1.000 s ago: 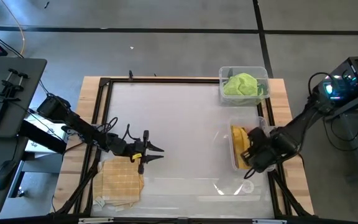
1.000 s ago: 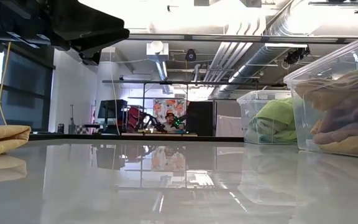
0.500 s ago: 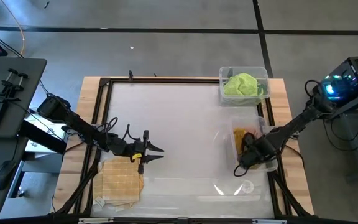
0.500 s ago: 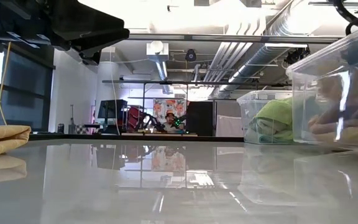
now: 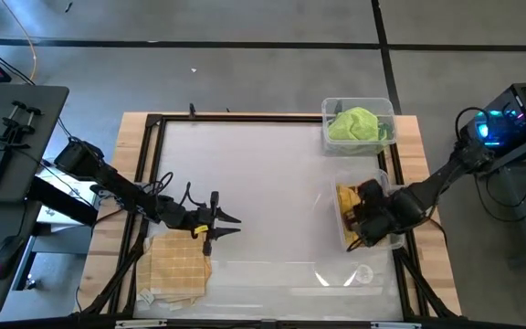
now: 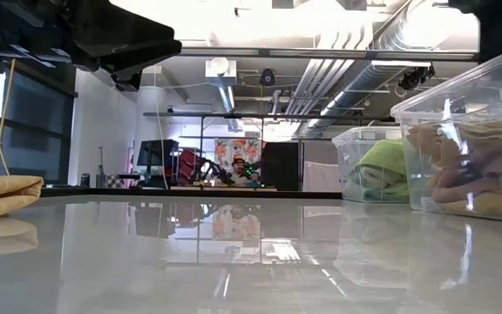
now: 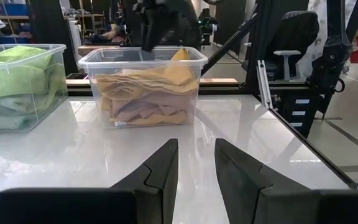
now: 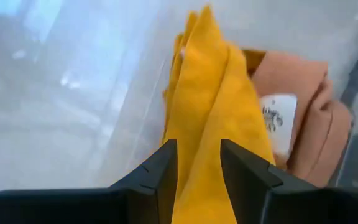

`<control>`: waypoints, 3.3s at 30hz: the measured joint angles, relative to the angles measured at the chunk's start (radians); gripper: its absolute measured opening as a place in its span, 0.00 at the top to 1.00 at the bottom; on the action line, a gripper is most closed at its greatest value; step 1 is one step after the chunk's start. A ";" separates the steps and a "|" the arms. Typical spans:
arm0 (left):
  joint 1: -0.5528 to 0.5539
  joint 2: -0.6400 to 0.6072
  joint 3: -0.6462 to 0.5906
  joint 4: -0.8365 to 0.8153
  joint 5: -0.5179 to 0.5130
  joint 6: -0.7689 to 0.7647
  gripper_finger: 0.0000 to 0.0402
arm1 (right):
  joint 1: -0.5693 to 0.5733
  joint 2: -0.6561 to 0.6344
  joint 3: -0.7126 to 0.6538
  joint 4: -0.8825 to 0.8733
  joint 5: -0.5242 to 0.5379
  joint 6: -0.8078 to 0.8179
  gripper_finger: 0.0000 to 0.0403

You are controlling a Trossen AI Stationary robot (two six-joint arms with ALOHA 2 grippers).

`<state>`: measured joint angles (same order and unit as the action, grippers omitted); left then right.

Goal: Sort towels by color in basket
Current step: Put the yellow kitchen towel into the bottom transparent bin, then put the light yellow kitchen towel into the bottom transparent bin

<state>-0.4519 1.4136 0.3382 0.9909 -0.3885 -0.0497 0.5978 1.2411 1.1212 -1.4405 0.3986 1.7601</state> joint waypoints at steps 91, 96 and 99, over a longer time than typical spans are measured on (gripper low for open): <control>-0.211 -0.203 0.206 -0.899 -0.643 0.146 1.00 | -0.334 0.885 0.003 2.051 -0.048 -1.558 0.40; -0.263 -0.241 0.207 -1.014 -0.694 -0.053 1.00 | -0.366 1.021 0.207 1.797 -0.124 -1.560 0.40; -0.282 -0.238 0.206 -1.045 -0.694 -0.106 1.00 | -0.376 1.074 0.327 1.605 -0.122 -1.554 0.47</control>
<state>-0.7342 1.1758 0.5442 -0.0542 -1.0823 -0.1555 0.2221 2.3150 1.4480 0.1645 0.2768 0.2057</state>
